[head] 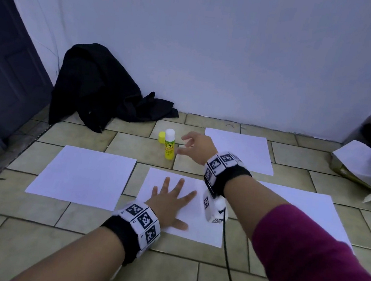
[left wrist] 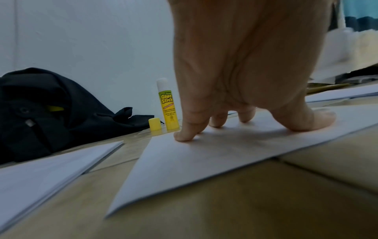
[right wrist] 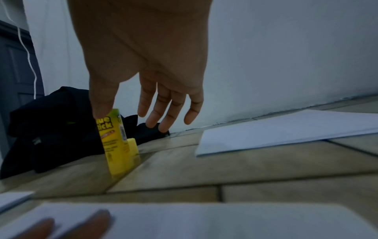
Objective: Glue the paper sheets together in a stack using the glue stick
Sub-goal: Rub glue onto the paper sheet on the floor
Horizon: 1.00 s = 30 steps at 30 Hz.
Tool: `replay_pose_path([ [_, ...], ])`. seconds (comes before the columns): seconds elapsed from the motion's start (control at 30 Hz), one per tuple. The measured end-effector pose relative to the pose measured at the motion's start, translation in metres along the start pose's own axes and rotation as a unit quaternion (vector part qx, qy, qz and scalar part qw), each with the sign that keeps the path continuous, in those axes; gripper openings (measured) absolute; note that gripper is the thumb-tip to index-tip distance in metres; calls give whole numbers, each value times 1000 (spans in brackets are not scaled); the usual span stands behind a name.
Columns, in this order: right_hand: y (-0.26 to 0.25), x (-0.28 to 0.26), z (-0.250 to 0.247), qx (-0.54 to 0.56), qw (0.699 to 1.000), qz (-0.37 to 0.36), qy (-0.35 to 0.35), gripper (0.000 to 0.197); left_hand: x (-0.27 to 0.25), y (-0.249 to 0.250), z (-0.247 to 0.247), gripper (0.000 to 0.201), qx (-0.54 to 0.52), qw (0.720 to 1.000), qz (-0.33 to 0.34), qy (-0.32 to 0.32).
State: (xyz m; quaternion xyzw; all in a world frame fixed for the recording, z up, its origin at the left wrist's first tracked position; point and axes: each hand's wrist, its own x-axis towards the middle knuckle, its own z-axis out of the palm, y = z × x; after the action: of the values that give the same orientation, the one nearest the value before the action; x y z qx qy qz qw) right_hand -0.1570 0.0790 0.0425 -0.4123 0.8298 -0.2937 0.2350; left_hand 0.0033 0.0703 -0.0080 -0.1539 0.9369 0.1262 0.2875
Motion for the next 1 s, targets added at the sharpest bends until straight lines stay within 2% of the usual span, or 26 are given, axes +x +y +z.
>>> replay_pose_path([
  [0.17, -13, 26, 16, -42, 999, -2, -32, 63, -5, 1, -2, 89, -12, 1000, 0, -4],
  [0.2, -13, 28, 19, -56, 998, -4, -34, 59, -6, 1, -3, 88, -11, 1000, -1, -5],
  [0.3, -15, 29, 19, -70, 997, -6, -31, 29, -6, 1, -3, 88, -12, 1000, -1, -4],
  [0.33, -15, 28, 18, -66, 997, -3, -31, 27, -6, 1, -2, 88, -14, 1000, 0, -2],
  [0.43, -12, 21, 12, -19, 999, 7, -29, 24, -4, 0, -1, 89, -19, 1000, 4, 2],
  [0.53, -2, 2, -5, 86, 995, 22, -50, 16, -3, 0, -2, 91, -7, 1000, -2, 4],
  [0.6, 8, -17, -23, 132, 985, 66, -91, 21, -4, 1, -2, 91, 7, 1000, -8, 12],
  [0.63, 14, -26, -33, 121, 984, 85, -99, 27, -5, 1, -3, 92, 14, 1000, -10, 17],
  [0.73, 36, -47, -61, 0, 993, 111, -27, 39, -9, 4, -11, 87, 48, 998, -12, 29],
  [0.8, 51, -58, -73, -31, 992, 120, 37, 43, -11, 9, -20, 81, 88, 996, -17, 29],
  [0.9, 68, -69, -81, -6, 986, 130, 102, 35, -11, 17, -32, 78, 125, 991, -23, 39],
  [1.0, 76, -74, -78, 70, 983, 125, 111, 31, -5, 24, -35, 77, 106, 991, -6, 82],
])
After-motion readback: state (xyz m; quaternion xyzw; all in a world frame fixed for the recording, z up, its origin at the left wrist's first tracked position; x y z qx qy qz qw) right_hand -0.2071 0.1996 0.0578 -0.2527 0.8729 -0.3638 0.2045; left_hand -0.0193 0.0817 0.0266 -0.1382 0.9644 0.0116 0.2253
